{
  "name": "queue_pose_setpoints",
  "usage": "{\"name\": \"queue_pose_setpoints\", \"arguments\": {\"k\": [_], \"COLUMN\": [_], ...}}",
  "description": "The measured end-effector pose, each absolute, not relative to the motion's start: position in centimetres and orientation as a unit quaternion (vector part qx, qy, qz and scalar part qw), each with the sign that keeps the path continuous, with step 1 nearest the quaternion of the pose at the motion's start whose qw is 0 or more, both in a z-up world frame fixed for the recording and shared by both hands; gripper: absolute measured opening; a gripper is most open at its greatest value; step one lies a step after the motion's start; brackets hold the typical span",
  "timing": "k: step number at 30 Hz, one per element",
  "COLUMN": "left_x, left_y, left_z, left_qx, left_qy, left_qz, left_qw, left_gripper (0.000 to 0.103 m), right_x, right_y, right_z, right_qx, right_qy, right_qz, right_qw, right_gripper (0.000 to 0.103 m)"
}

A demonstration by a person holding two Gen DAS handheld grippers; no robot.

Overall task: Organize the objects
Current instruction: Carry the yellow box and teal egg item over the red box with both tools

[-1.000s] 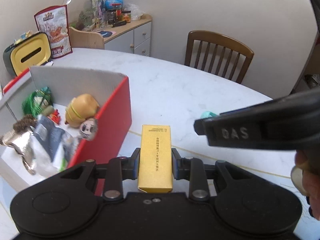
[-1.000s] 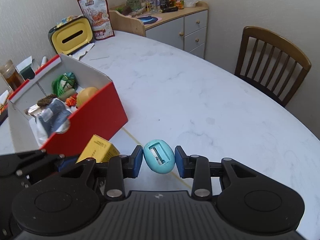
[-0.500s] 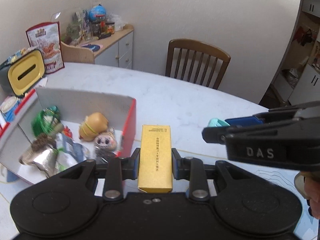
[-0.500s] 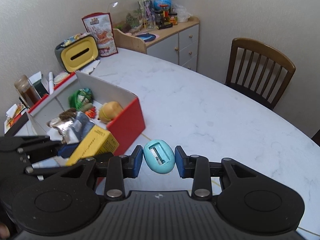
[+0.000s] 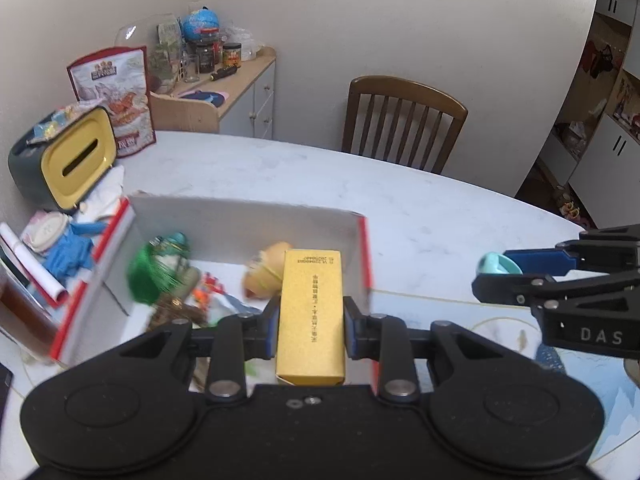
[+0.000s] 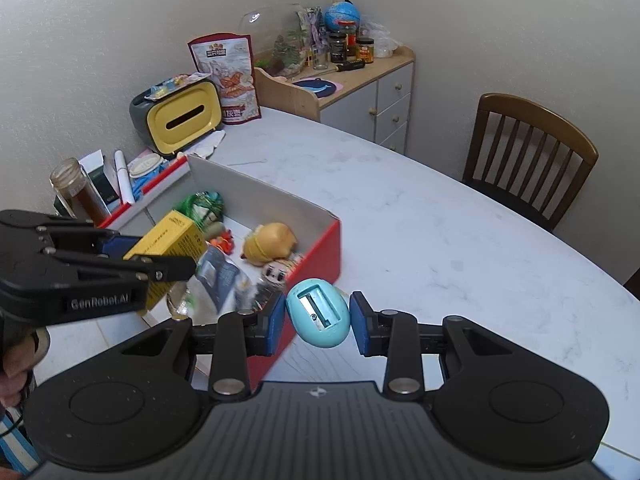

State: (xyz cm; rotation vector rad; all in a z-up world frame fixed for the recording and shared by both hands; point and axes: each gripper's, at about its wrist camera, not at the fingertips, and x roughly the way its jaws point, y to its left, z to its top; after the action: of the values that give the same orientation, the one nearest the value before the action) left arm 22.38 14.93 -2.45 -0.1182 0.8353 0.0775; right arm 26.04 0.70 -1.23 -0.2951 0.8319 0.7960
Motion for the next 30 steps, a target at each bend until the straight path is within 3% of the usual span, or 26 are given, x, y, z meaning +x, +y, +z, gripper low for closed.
{"name": "queue_pose_setpoints", "arguments": {"k": [16,30], "left_x": [26.5,32.0], "left_y": [24.1,25.8], "left_z": [-5.0,-9.6], "left_qx": [-0.014,0.021], "left_qy": [0.435,0.469], "left_qz": [0.013,-0.039], "left_qw": [0.900,0.882], "left_gripper": [0.028,0.028], "right_x": [26.4,28.7], "right_y": [10.0,16.6], "right_z": [-3.8,-9.9], "right_qx": [-0.135,-0.165], "right_qy": [0.411,0.443], "right_qz": [0.354,0.318], "right_qw": [0.829,0.822], "right_gripper": [0.034,0.034]}}
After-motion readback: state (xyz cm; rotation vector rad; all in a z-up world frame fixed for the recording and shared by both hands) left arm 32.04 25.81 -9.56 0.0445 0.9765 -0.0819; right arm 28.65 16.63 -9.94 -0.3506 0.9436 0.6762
